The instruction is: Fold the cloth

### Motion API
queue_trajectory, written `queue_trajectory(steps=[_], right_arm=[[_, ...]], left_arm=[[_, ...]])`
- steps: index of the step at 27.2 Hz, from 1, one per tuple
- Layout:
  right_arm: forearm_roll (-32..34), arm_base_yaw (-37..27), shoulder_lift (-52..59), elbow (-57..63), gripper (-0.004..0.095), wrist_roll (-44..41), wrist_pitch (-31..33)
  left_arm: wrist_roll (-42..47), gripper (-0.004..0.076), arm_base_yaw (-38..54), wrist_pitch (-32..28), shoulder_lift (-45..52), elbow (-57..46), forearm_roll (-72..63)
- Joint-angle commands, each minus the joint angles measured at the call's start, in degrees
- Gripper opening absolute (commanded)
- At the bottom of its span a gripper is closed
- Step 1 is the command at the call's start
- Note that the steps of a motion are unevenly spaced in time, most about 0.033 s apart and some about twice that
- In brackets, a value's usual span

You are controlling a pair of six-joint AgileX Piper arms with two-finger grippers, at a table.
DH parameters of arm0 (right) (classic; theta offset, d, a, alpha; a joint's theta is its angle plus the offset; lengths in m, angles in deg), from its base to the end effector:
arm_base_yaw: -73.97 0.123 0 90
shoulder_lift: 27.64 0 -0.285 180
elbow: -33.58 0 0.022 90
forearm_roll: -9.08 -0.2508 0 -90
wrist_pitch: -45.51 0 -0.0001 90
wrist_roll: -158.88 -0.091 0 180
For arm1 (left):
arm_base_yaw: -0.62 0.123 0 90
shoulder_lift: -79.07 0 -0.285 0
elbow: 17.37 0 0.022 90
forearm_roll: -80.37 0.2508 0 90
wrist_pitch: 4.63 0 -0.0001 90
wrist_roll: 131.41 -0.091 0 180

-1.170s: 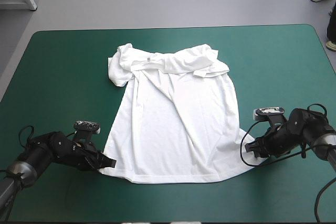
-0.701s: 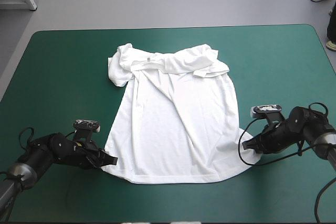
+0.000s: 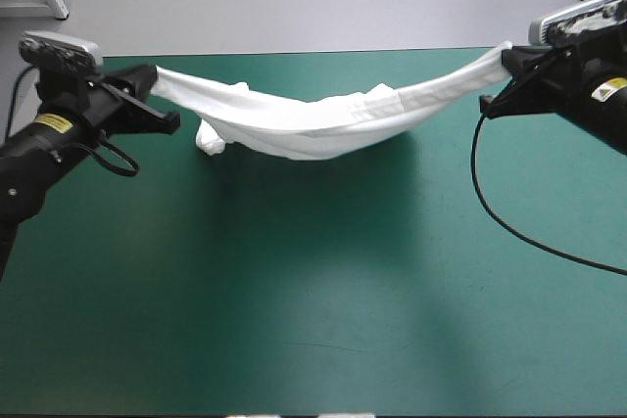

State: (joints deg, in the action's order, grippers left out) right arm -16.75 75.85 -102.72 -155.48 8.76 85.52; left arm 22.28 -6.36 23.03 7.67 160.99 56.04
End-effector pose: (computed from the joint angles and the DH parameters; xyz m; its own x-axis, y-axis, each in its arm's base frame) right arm 0.2309 0.0331 0.5005 -0.1729 -0.1648 -0.9711 -0.3375 0.9361 -0.0988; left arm 0.2270 -0.0454 0.4739 -0.1234 0.0924 -0.9880 0.3176 0.9470 0.0489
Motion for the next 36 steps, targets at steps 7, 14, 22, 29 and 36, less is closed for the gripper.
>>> queue_trajectory(steps=[7, 14, 22, 29, 36], right_arm=[[-1.19, -0.03, 1.48, -27.04, -0.0014, 0.55, -8.1], [-1.19, -0.03, 1.48, -40.97, -0.0014, 1.56, -8.0], [-1.19, -0.03, 1.46, -46.28, -0.0014, 2.39, -8.93], [-1.19, -0.03, -3.21, -46.28, -0.0014, 2.48, -9.57], [-1.31, -0.03, -13.01, -46.28, -0.0014, 2.48, -11.98]], left_arm=[[-5.77, 0.0019, -0.14, -11.24, 1.06, 26.05, -1.54], [-7.96, 0.0019, -0.14, -10.99, 1.06, 38.58, -1.31], [-11.87, 0.0019, -0.14, -10.99, -0.74, 47.34, -1.31], [-11.87, 0.0019, -0.14, -8.13, -7.3, 51.28, -1.31], [-12.02, 0.0019, -0.14, -11.67, -15.38, 51.28, -0.51]])
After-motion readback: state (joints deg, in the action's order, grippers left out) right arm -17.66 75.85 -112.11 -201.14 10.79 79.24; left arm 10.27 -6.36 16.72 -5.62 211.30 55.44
